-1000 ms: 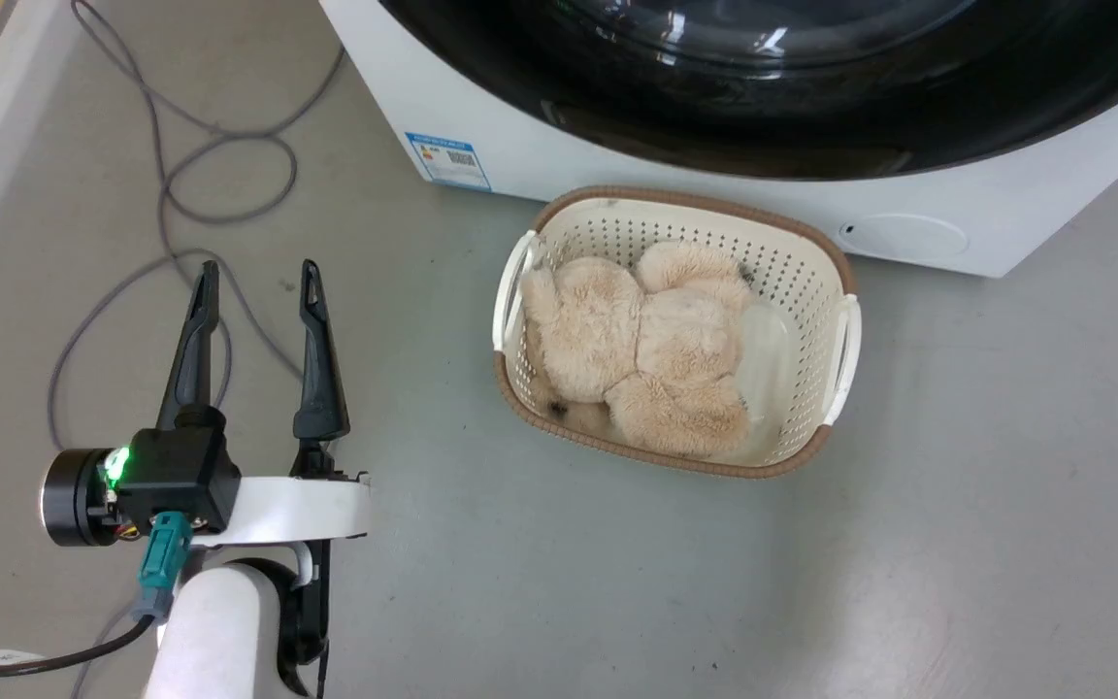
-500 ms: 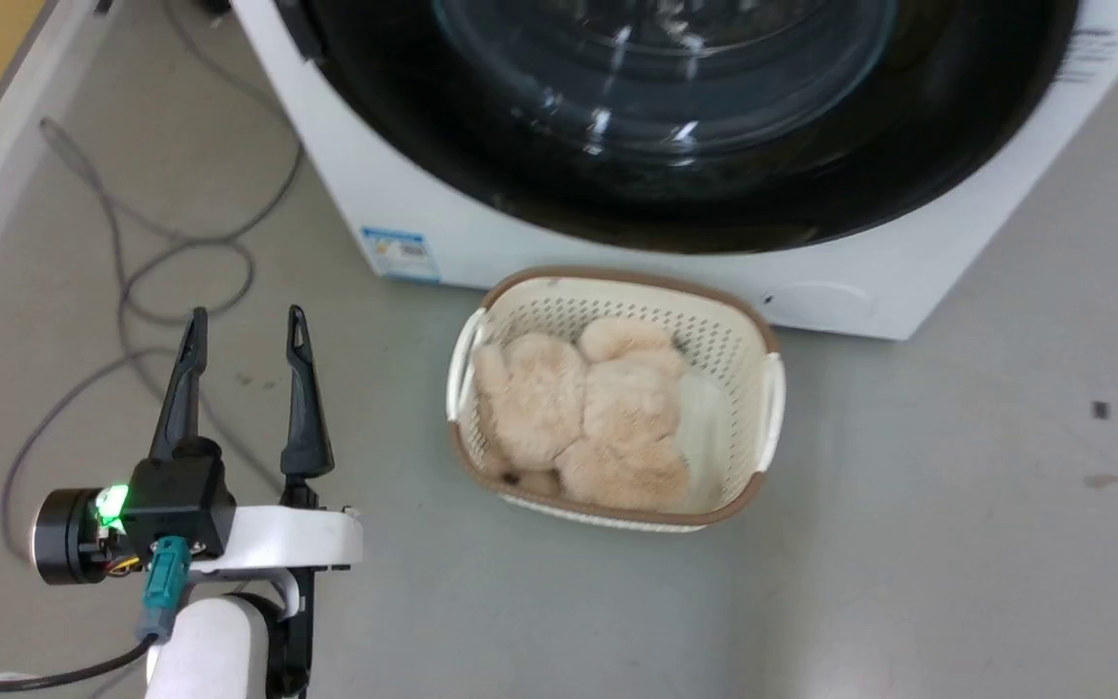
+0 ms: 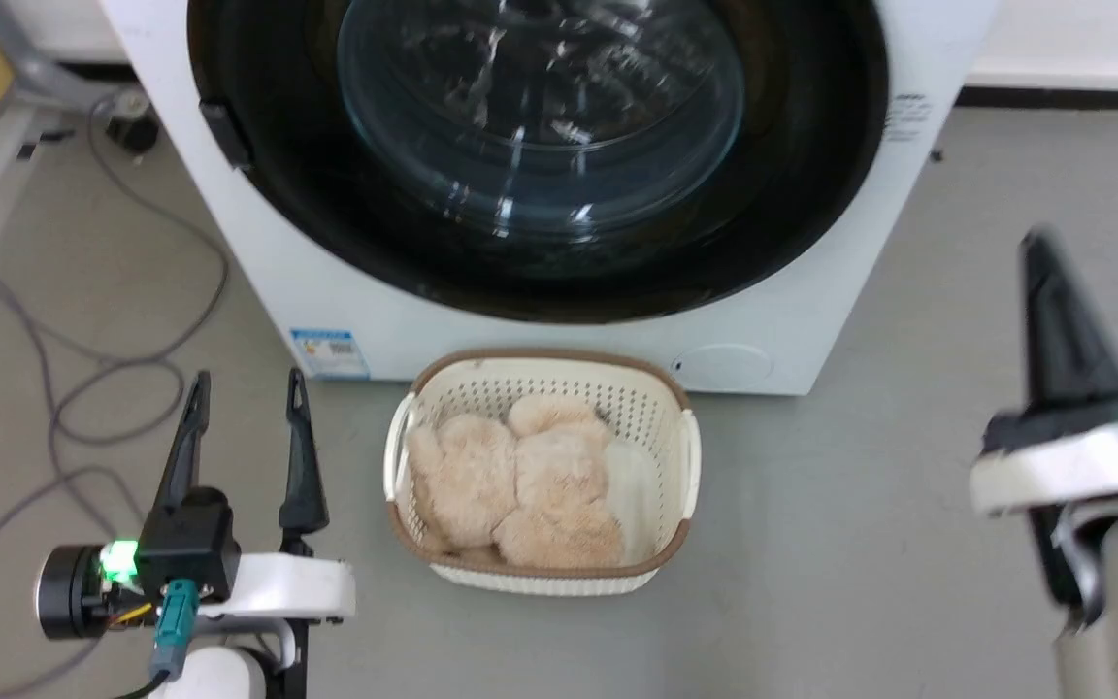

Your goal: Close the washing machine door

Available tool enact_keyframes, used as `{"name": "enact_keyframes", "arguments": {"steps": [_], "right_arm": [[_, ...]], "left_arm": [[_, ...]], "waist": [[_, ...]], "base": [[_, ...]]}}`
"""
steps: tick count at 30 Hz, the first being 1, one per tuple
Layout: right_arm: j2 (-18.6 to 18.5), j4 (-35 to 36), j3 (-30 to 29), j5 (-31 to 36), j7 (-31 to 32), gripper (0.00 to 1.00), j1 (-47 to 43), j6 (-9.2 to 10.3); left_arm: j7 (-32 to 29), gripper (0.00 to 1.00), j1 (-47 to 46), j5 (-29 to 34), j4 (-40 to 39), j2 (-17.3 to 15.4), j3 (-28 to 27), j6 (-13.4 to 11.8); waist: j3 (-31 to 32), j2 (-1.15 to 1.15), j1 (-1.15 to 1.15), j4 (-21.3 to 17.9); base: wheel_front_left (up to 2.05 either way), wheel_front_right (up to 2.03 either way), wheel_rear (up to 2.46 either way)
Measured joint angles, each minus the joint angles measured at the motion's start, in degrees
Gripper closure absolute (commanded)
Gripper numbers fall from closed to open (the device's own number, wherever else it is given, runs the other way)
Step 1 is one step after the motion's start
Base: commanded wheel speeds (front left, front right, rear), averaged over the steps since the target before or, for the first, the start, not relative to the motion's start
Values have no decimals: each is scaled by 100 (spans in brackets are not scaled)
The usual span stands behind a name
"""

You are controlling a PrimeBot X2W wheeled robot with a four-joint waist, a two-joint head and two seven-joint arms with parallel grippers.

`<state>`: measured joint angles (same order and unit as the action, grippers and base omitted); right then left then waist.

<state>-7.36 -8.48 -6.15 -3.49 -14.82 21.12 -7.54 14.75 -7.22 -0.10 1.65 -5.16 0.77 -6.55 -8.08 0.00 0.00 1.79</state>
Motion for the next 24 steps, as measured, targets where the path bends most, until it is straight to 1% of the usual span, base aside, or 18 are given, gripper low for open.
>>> {"name": "enact_keyframes", "arguments": {"steps": [6, 13, 14, 15, 16, 24], "right_arm": [[211, -367, 203, -67, 0, 100, -598, 0], [367, -364, 200, -330, 0, 100, -1188, 0], [378, -365, 183, -411, 0, 89, -1278, 0], [387, -366, 170, -503, 0, 56, -1377, 0], [394, -374, 154, -581, 0, 0, -1472, 0], [416, -218, 163, -608, 0, 0, -2000, 1]], "left_arm": [[0, 0, 269, -1, 103, -52, 24, -34], [0, 0, 503, -7, 185, -65, 73, -35], [0, 0, 539, -8, 193, -66, 78, -35], [0, 0, 584, -9, 196, -66, 92, -34], [0, 0, 625, -10, 202, -64, 102, -34], [0, 0, 851, -52, 252, -62, 164, -33]], "waist": [[298, 0, 0, -211], [619, 0, 0, -379], [666, 0, 0, -390], [710, 0, 0, -400], [747, 0, 0, -409], [911, 0, 0, -442]], "base": [[0, 0, 0], [0, 0, 0], [0, 0, 0], [0, 0, 0], [0, 0, 0], [0, 0, 0]]}}
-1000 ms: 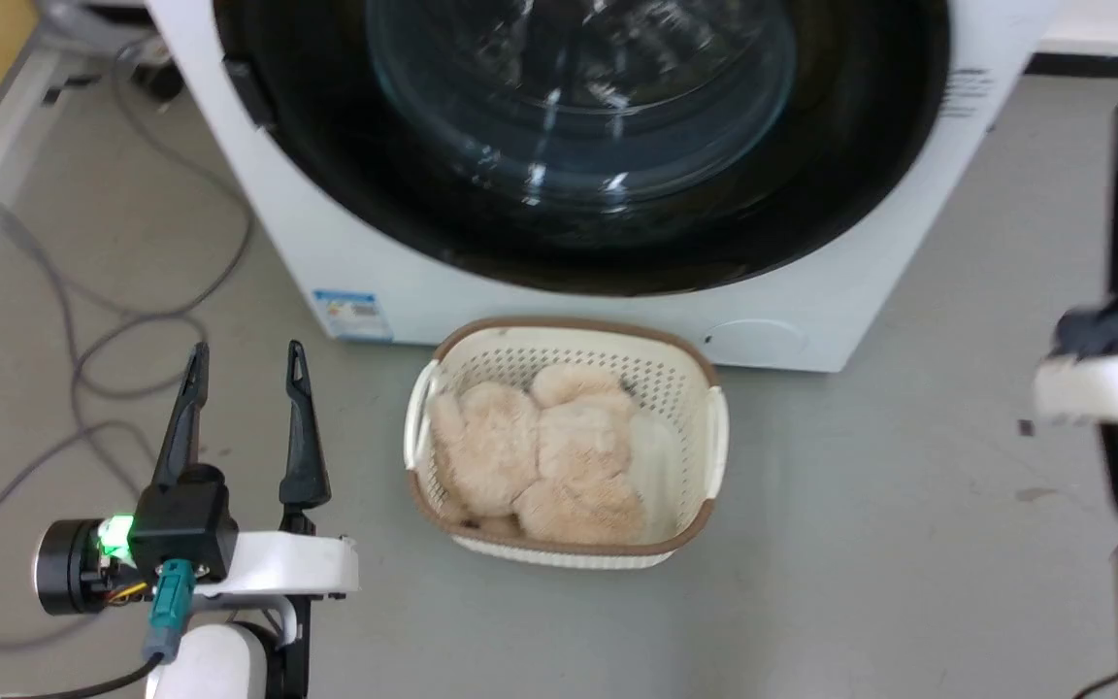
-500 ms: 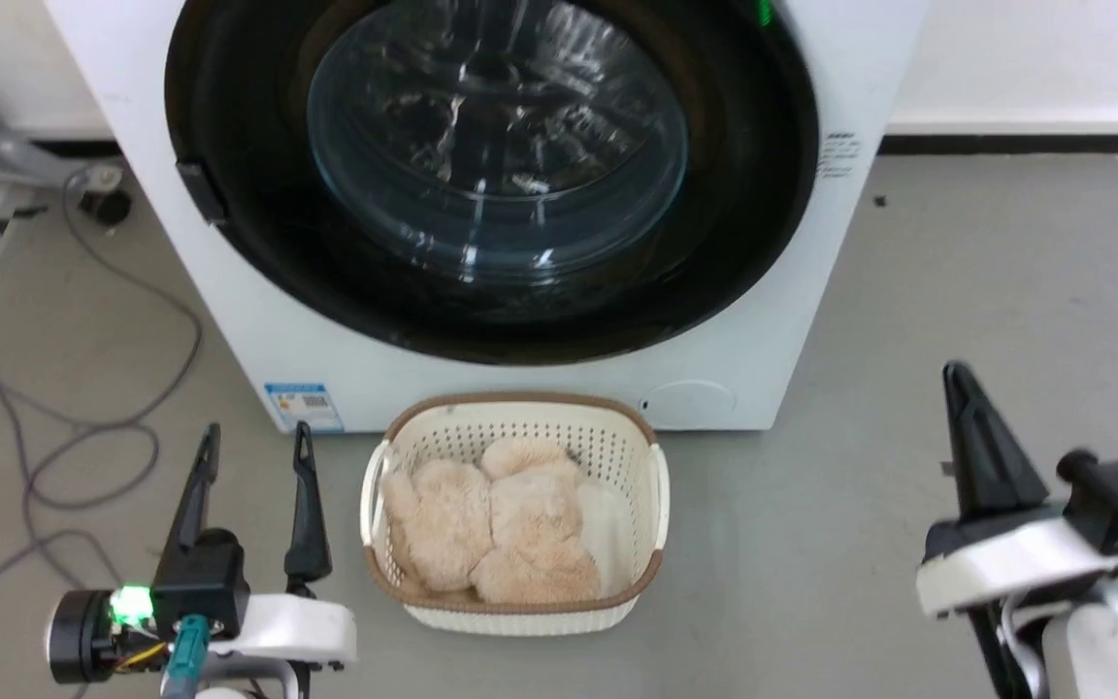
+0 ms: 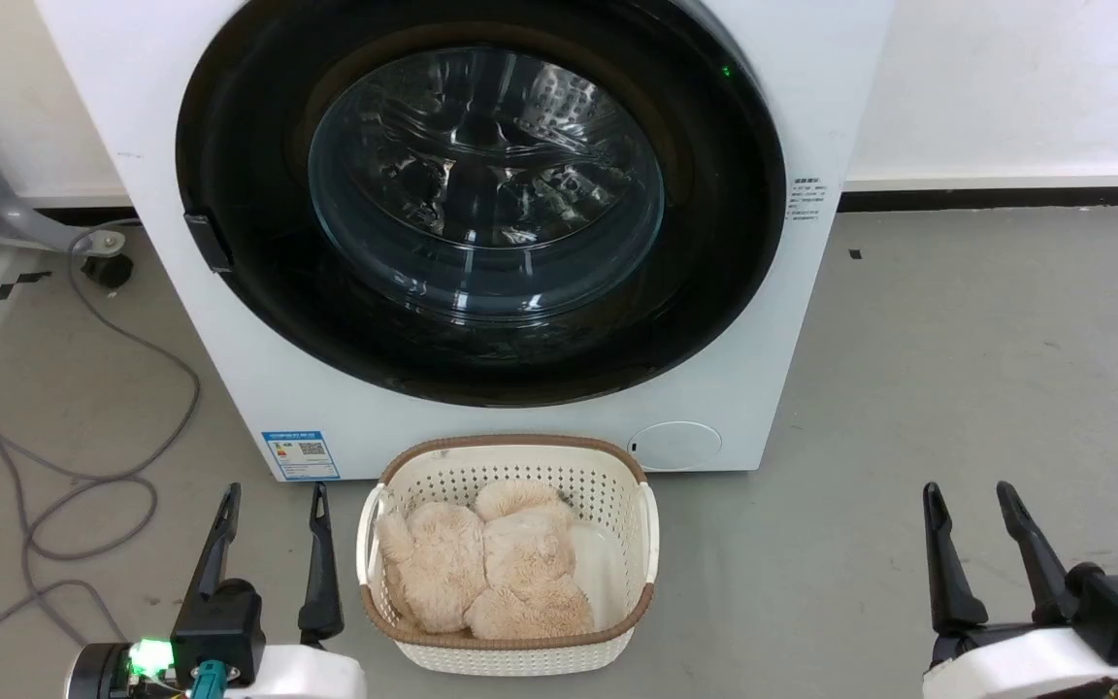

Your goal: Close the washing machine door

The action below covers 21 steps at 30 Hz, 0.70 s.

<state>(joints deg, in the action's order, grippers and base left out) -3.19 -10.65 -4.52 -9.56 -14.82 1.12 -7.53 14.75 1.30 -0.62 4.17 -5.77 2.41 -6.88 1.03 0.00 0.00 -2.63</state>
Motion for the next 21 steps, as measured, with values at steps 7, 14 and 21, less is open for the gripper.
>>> {"name": "enact_keyframes", "arguments": {"steps": [7, 14, 21], "right_arm": [[3, 42, 35, 2, 0, 0, -85, 0], [2, 49, 35, 19, 10, 100, -86, 0], [2, 66, 52, 52, 69, 100, -86, 0]], "left_arm": [[0, 0, 41, -8, 54, 1, 14, 1], [-10, 100, 42, -4, 80, -1, 22, 0], [-85, 100, 42, -4, 70, 2, 19, 8]], "waist": [[37, 0, 0, -36], [43, 0, 0, -28], [35, 0, 0, -11]], "base": [[0, 0, 0], [0, 0, 0], [0, 0, 0]]}}
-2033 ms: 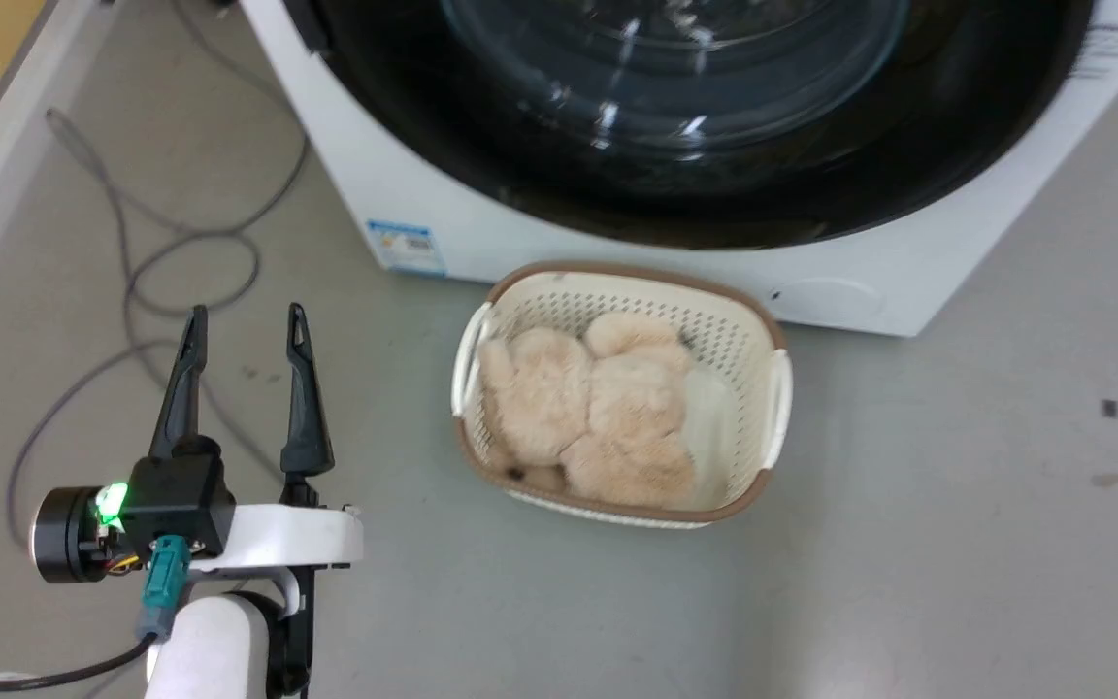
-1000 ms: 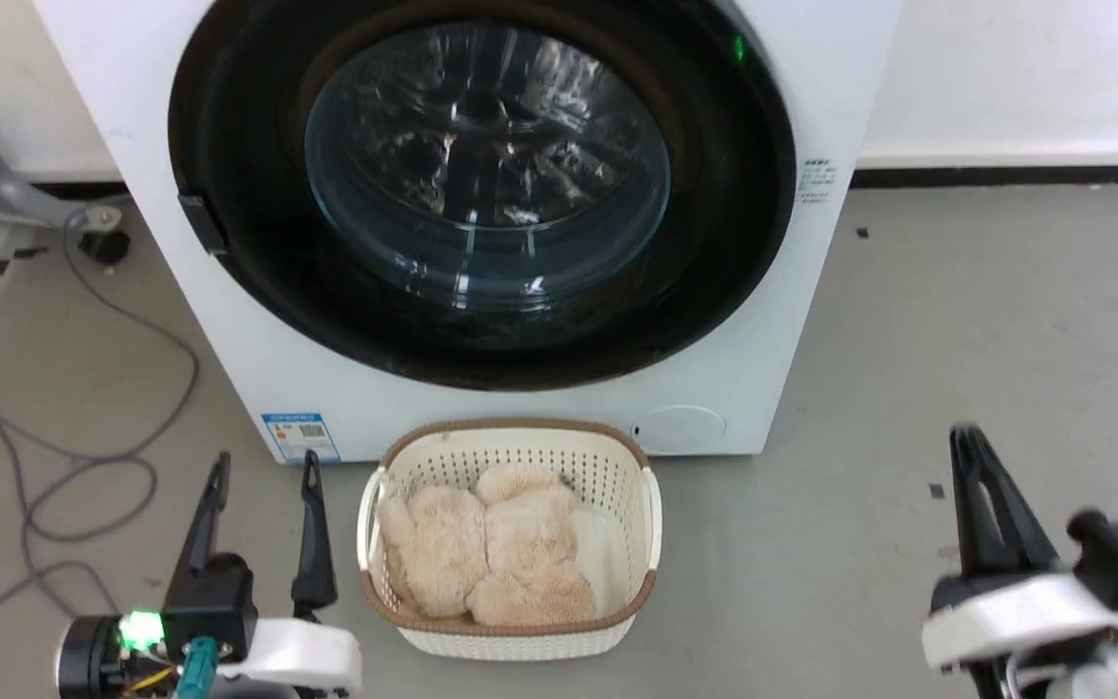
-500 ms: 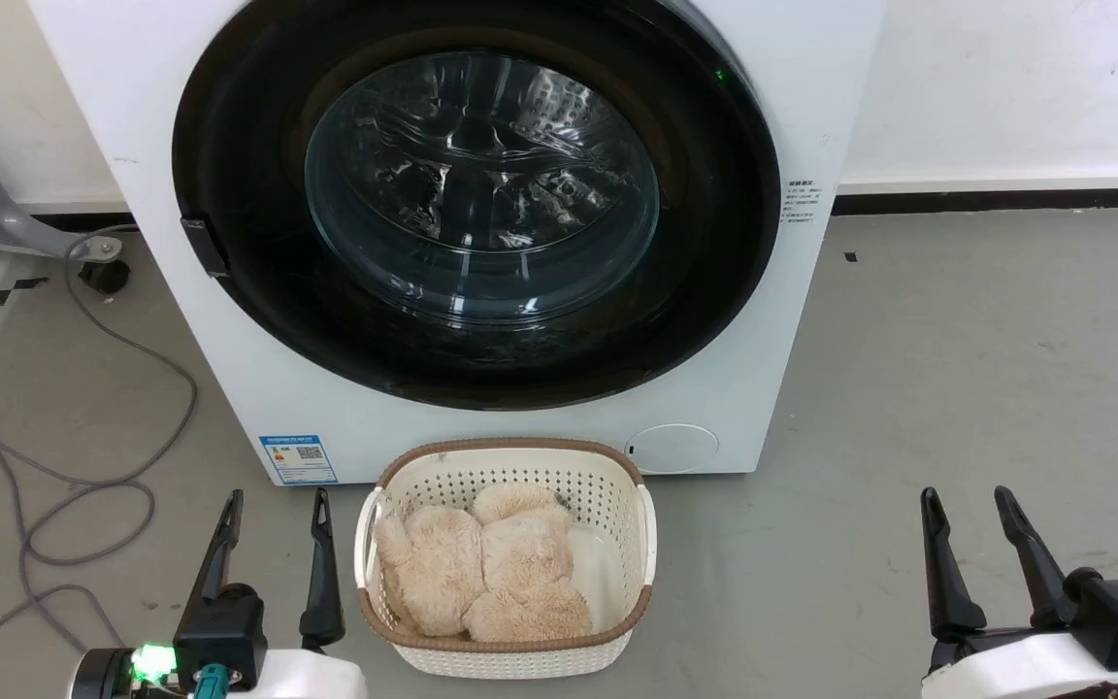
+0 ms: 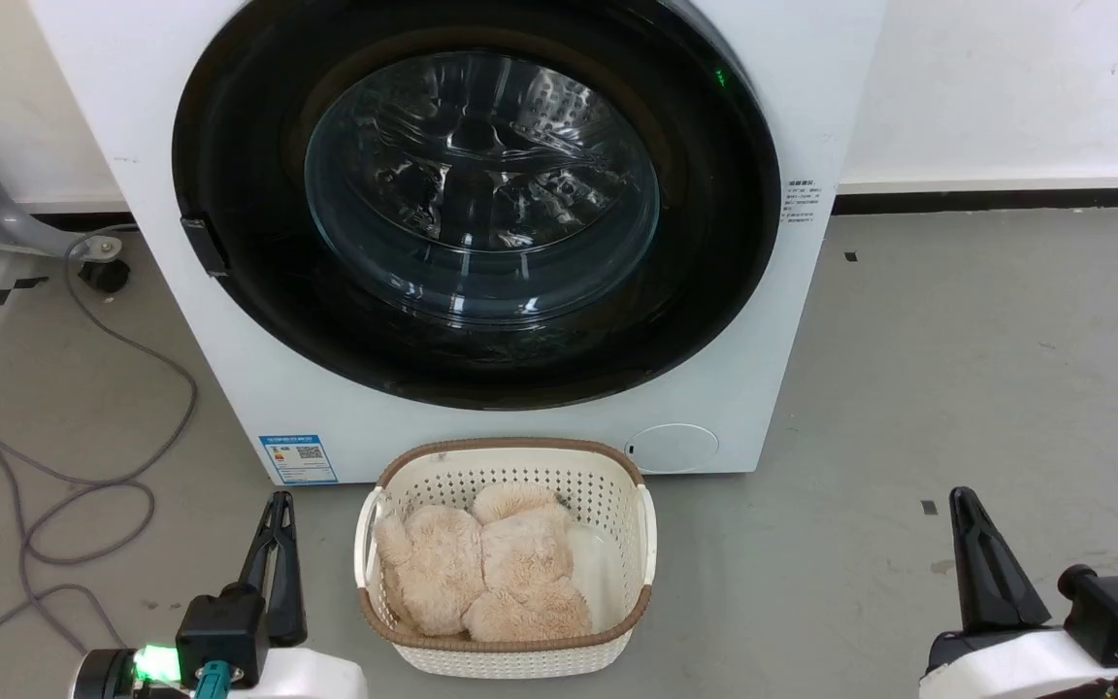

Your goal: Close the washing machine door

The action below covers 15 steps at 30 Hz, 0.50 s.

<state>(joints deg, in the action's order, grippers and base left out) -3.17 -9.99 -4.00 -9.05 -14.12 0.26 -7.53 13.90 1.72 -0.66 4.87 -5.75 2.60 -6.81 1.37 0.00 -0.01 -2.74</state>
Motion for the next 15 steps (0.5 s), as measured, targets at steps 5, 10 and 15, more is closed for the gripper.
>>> {"name": "enact_keyframes", "arguments": {"steps": [5, 10, 15], "right_arm": [[0, 49, 16, 12, 74, 100, 0, 0], [0, 92, 33, 51, 135, 100, 0, 0], [0, 131, 49, 97, 191, 100, 0, 0]], "left_arm": [[-59, 100, -1, 1, -12, 10, -5, 44], [-123, 100, -1, 1, -27, 24, -18, 73], [-178, 100, -2, 1, -53, 37, -26, 96]], "waist": [[-6, 0, 0, 12], [-12, 0, 0, 24], [-17, 0, 0, 35]], "base": [[0, 0, 0], [0, 0, 0], [0, 0, 0]]}}
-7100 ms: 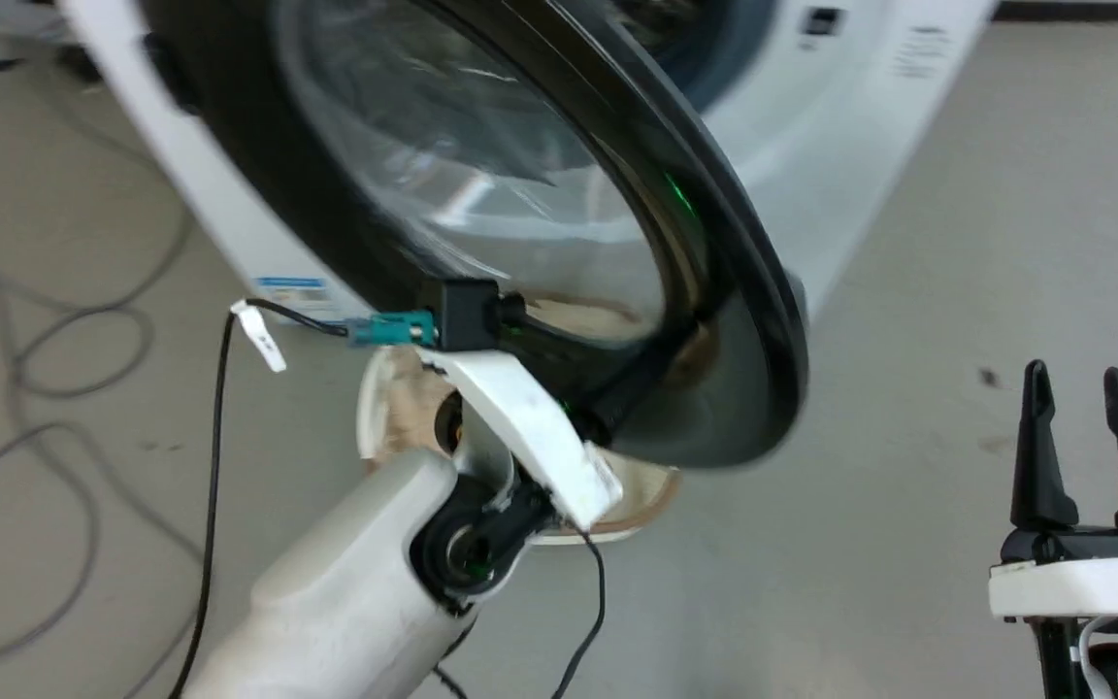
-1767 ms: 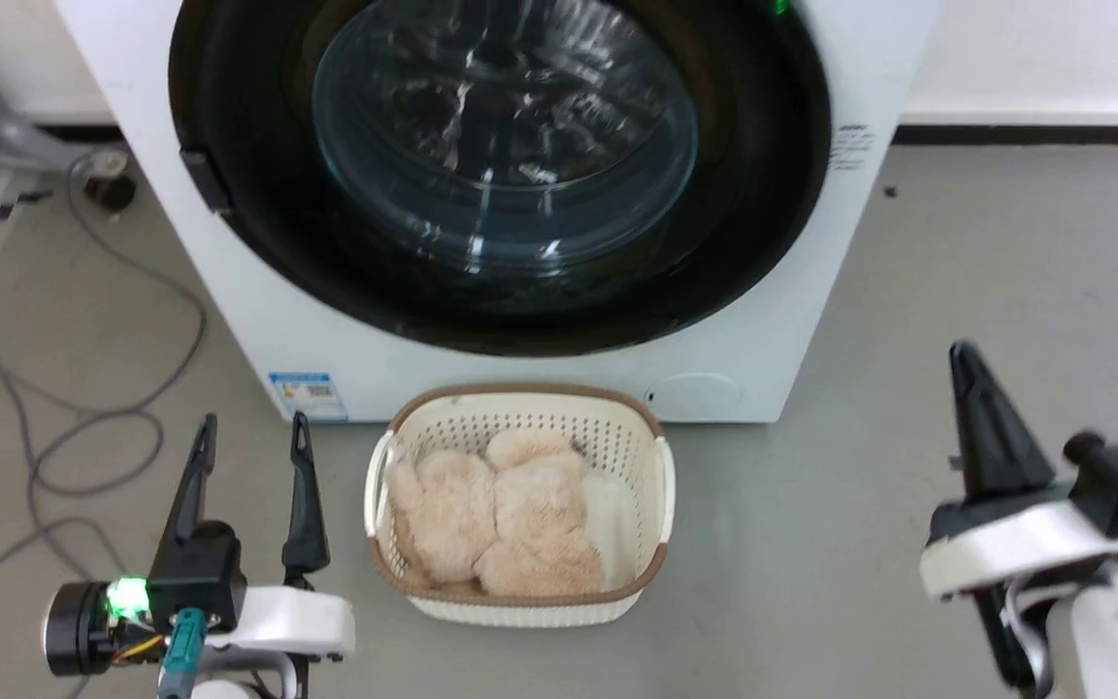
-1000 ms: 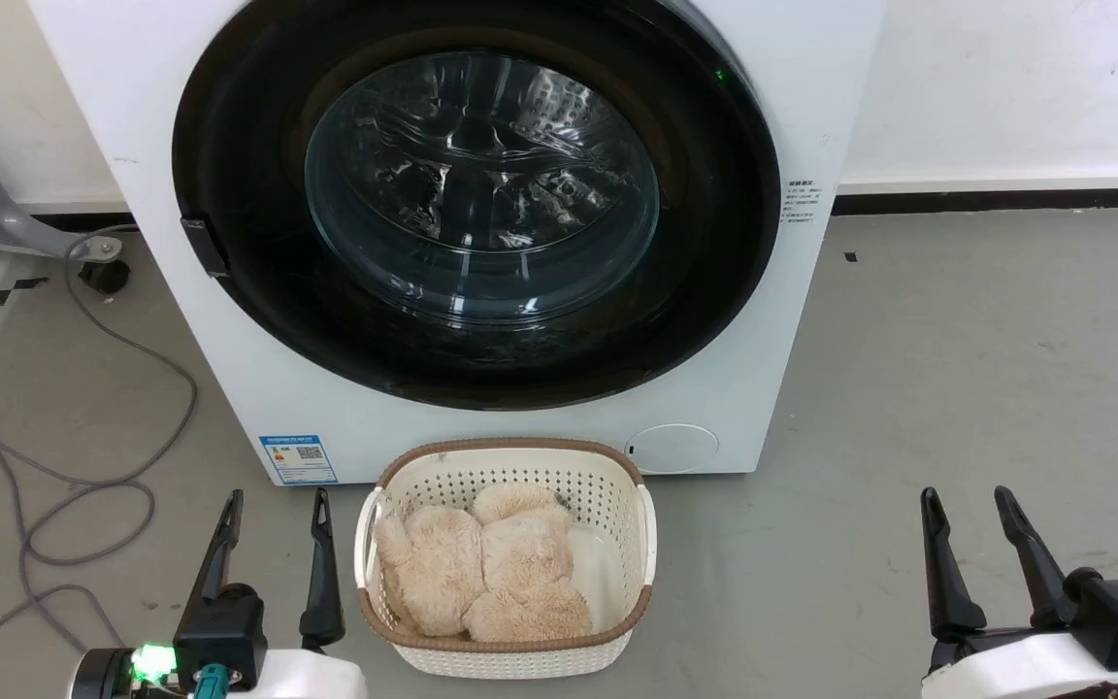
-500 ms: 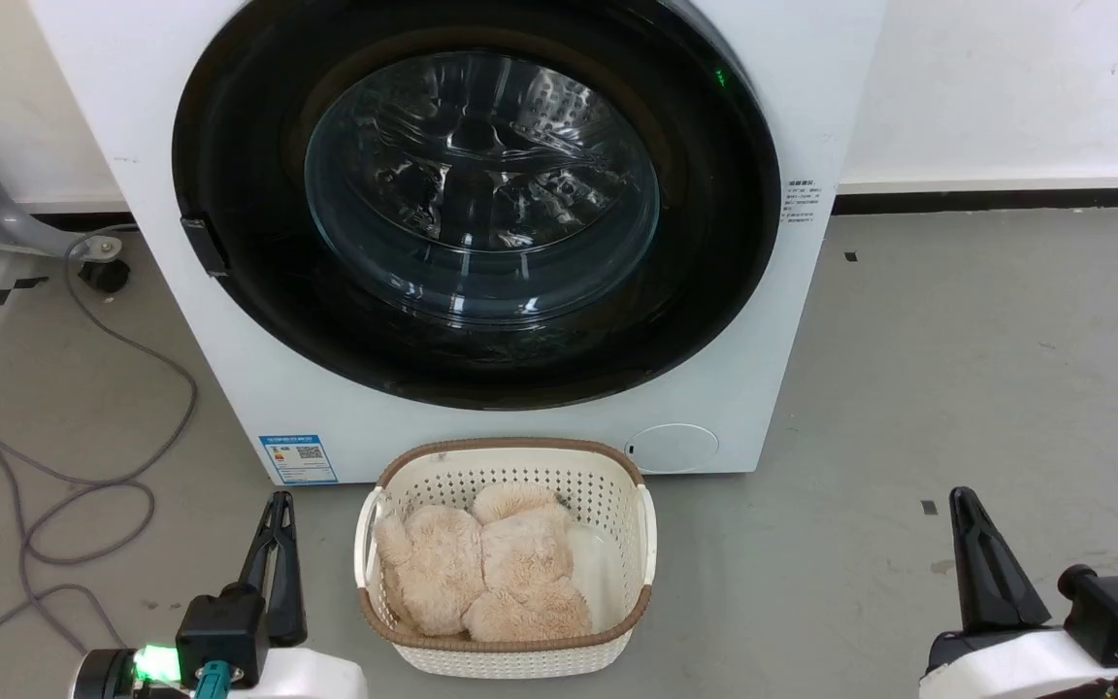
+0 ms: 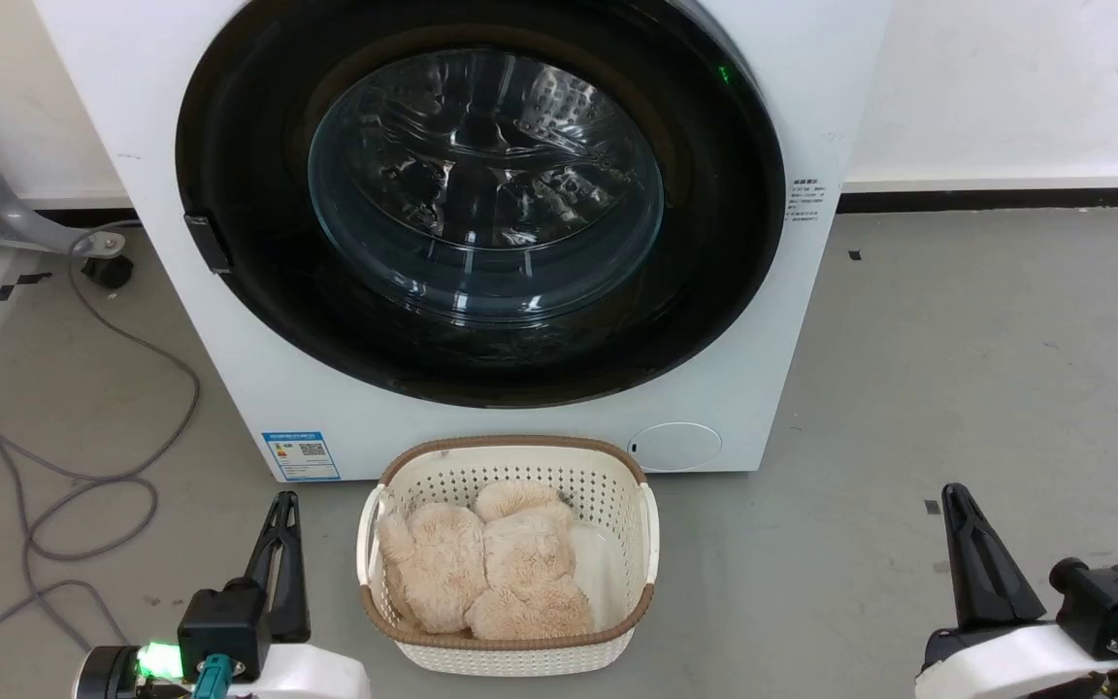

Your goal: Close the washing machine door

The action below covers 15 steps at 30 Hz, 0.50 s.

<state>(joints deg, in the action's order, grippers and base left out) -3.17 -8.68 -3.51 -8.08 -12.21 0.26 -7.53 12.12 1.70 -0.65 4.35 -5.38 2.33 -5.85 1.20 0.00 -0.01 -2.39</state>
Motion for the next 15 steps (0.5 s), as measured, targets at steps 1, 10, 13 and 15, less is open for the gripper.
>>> {"name": "enact_keyframes", "arguments": {"steps": [1, 10, 13, 15], "right_arm": [[0, 5, 1, 4, 11, 100, 0, 0], [0, 69, 26, 58, 110, 100, 0, 0], [0, 100, 34, 81, 156, 100, 0, 0], [0, 116, 40, 103, 166, 100, 0, 0]], "left_arm": [[-2, 100, 0, 0, -3, 3, -3, 2], [-110, 100, -2, 3, -30, 30, -24, 57], [-153, 100, -4, 3, -44, 38, -32, 78], [-170, 100, -6, 3, -52, 44, -35, 92]], "waist": [[-1, 0, 0, 2], [-11, 0, 1, 23], [-15, 0, 1, 30], [-17, 0, 1, 35]], "base": [[0, 0, 0], [0, 0, 0], [0, 0, 0], [0, 0, 0]]}}
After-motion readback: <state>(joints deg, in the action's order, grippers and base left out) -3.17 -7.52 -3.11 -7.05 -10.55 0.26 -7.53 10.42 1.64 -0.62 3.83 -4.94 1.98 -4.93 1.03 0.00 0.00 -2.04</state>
